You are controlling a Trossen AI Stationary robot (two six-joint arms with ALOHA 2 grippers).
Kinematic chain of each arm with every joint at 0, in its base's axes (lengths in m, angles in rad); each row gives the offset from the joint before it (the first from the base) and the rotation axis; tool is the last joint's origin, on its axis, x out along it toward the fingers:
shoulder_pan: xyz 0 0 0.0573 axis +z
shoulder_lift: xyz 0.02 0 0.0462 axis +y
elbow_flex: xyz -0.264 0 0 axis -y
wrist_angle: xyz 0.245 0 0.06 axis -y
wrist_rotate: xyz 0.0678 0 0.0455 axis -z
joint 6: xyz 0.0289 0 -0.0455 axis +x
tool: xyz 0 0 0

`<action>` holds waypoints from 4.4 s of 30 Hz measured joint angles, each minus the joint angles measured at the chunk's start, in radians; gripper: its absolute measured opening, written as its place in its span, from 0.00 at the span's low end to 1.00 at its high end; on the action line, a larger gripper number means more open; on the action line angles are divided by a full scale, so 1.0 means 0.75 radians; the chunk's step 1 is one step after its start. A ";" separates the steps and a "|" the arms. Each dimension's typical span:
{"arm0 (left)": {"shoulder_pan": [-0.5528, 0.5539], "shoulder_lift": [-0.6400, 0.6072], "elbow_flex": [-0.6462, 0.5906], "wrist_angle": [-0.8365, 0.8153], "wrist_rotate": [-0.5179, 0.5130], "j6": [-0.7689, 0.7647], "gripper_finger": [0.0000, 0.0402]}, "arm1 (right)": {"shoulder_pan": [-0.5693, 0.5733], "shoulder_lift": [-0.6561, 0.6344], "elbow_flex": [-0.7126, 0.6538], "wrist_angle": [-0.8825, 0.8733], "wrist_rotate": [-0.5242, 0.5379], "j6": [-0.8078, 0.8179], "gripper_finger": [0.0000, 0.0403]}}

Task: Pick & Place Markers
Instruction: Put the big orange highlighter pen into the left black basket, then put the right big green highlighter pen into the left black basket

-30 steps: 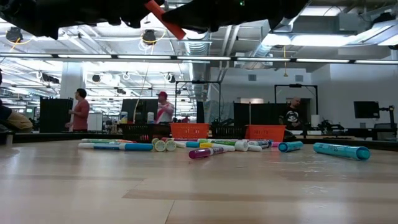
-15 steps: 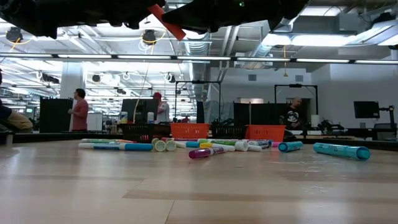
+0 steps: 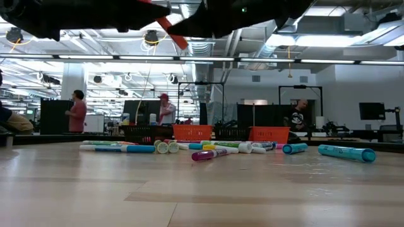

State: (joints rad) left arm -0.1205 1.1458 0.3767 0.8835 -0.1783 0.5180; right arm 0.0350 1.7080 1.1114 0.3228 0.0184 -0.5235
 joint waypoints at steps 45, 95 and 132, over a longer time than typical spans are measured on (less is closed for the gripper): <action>1.182 0.448 0.544 -1.190 0.100 -0.710 0.18 | -0.599 -0.074 0.000 -0.421 -0.380 0.022 0.63; 1.046 0.293 0.544 -1.377 -0.171 -0.693 0.40 | -0.573 -0.074 0.000 -0.422 -0.481 0.035 0.63; 0.229 -0.023 0.153 -1.335 0.087 -1.010 0.40 | -0.074 0.080 -0.067 -0.124 0.048 0.758 0.63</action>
State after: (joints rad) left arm 0.0510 1.1281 0.4914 -0.1178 -0.1133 -0.2391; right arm -0.0203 1.7683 1.0615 0.2298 0.0544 0.0451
